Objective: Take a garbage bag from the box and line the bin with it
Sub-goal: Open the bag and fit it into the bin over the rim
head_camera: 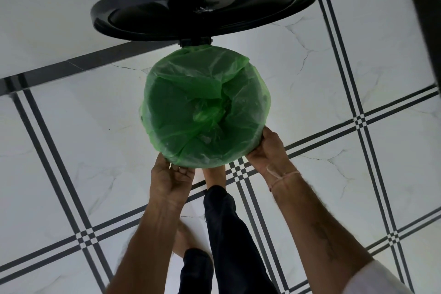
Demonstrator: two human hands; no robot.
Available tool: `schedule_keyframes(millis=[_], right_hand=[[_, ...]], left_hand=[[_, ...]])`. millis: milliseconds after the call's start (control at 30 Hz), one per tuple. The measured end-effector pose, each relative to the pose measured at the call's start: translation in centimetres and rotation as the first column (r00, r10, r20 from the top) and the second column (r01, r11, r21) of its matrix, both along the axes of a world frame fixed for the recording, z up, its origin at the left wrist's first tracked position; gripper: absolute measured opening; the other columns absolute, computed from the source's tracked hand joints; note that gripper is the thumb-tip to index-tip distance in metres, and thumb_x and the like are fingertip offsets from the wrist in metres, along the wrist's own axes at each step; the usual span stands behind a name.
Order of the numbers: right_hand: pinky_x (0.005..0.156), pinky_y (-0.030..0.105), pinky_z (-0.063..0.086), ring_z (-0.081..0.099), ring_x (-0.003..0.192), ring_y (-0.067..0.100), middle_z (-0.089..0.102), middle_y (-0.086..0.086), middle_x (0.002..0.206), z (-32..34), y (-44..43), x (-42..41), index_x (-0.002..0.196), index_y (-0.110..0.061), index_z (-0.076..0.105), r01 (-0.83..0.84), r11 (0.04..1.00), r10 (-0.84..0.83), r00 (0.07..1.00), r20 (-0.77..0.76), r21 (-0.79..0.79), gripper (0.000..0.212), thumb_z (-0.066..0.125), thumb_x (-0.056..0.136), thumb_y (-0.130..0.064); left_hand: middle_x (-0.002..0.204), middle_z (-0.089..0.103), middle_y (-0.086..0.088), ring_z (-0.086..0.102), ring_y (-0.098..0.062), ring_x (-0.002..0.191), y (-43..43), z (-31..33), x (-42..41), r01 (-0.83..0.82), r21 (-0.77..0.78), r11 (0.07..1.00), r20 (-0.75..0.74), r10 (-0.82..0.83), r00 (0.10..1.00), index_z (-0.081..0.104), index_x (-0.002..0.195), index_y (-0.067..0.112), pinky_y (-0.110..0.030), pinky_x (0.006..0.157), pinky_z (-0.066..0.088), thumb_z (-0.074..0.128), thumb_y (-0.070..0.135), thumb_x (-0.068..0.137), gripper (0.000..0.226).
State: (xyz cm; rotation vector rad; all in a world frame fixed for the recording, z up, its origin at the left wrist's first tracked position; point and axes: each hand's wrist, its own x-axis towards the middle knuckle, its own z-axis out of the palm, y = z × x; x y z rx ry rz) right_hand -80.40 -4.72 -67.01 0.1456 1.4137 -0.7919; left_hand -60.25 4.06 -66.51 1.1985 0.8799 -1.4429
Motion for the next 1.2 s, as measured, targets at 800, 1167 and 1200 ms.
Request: schedule_keyframes(millis=[800,1167,1200], right_hand=[[0.068,0.033,0.063,0.07,0.083,0.025,0.071,0.011,0.095,-0.3,-3.3,1.2,0.107,-0.005,0.064,-0.257,0.965,0.258,0.918,-0.302,0.042,0.022,0.044,0.103,-0.012],[0.095,0.06,0.056,0.07,0.115,0.041,0.073,0.022,0.123,-0.1,-2.1,-1.1,0.127,-0.009,0.067,-0.103,0.993,0.097,0.992,-0.086,-0.06,0.043,0.046,0.107,-0.041],[0.092,0.059,0.058,0.072,0.112,0.039,0.074,0.021,0.122,-0.3,-2.5,-1.0,0.124,-0.01,0.069,-0.1,0.995,0.097,0.99,-0.099,-0.027,0.041,0.048,0.106,-0.04]], left_hand=[[0.134,0.07,-0.013,0.065,-0.031,0.125,-2.2,0.2,2.5,0.268,0.018,0.963,0.196,-0.266,0.944,0.064,0.135,0.01,-0.049,0.107,0.051,0.041,0.017,0.105,0.038],[0.118,0.074,-0.008,0.069,-0.028,0.113,-4.2,1.3,4.0,0.257,0.088,0.962,0.418,-0.27,0.868,0.067,0.114,0.015,-0.042,0.086,0.061,0.055,0.036,0.105,0.026],[0.122,0.074,-0.012,0.07,-0.031,0.114,-4.4,1.0,4.2,0.247,0.074,0.966,0.396,-0.256,0.882,0.069,0.113,0.013,-0.045,0.088,0.061,0.056,0.031,0.105,0.025]])
